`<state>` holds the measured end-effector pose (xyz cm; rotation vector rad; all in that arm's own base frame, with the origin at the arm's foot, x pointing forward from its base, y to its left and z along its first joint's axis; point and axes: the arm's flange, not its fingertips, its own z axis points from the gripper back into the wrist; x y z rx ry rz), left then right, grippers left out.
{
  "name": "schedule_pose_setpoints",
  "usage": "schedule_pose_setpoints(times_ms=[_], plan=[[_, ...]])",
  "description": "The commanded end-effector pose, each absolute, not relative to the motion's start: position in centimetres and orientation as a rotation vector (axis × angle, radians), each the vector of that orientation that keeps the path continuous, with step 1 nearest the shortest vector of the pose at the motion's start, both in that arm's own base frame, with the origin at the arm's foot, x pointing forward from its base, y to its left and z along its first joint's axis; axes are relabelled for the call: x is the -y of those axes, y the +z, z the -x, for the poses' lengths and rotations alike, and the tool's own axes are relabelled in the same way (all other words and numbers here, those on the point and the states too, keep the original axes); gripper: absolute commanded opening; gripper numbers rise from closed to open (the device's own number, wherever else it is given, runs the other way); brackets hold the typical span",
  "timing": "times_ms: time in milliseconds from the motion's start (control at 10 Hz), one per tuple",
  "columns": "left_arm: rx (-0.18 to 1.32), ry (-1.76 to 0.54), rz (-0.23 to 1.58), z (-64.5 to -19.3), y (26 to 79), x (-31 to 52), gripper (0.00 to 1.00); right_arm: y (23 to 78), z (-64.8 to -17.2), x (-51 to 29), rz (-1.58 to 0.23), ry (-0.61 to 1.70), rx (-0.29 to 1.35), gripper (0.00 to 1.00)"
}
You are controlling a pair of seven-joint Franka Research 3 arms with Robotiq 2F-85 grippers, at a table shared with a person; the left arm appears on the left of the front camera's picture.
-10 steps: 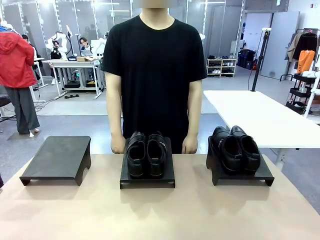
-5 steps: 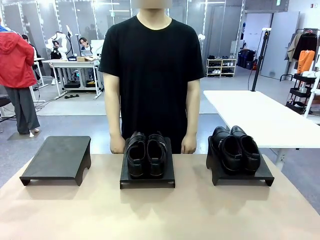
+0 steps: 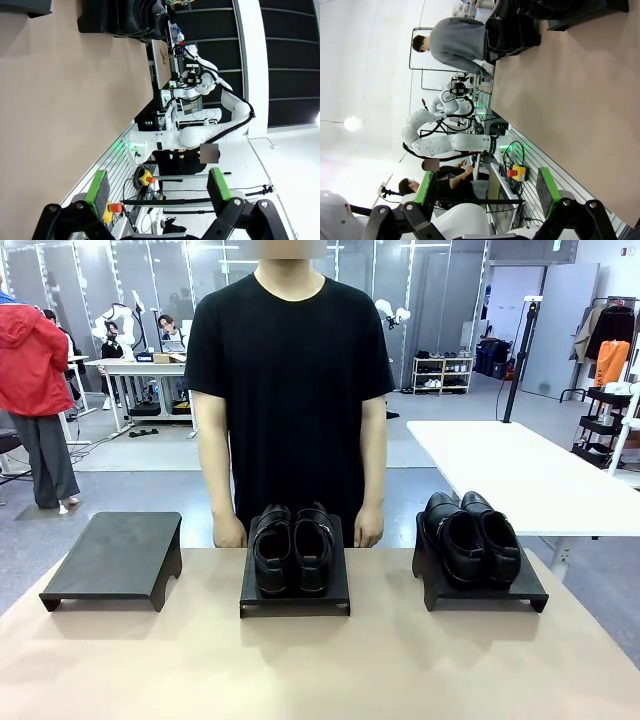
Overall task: Place the shoes on the stand as instructed by the person.
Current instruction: Pick up another pair of Shoes and place it on the Shoes Stand indicated by the person.
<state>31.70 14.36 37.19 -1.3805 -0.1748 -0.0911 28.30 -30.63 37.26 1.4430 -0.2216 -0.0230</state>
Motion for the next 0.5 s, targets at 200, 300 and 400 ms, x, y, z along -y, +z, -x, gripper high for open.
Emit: schedule_pose_setpoints(times_ms=[200,300,400], plan=[[0.175,-0.117,1.385,-31.14,37.41,-14.34,1.0,37.48,-28.01,30.37,-1.428,-0.026,0.213,1.0],[0.175,-0.117,1.385,-31.14,37.41,-14.34,1.0,37.48,-28.01,30.37,-1.428,-0.026,0.213,1.0],[0.175,-0.117,1.385,-31.14,37.41,-14.34,1.0,37.48,-28.01,30.37,-1.428,-0.026,0.213,1.0]])
